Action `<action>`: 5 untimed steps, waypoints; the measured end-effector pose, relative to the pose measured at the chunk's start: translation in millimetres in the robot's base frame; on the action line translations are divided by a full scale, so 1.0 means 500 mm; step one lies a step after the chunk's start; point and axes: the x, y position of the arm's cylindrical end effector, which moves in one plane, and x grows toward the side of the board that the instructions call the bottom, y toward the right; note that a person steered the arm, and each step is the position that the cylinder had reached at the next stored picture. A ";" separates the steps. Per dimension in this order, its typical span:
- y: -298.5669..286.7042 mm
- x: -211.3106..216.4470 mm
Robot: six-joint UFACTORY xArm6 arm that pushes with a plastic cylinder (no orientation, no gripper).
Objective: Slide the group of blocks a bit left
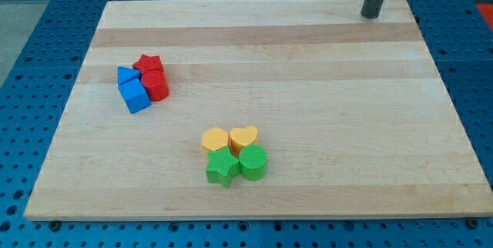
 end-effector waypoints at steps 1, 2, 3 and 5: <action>0.000 0.003; 0.000 0.085; 0.000 0.217; -0.007 0.491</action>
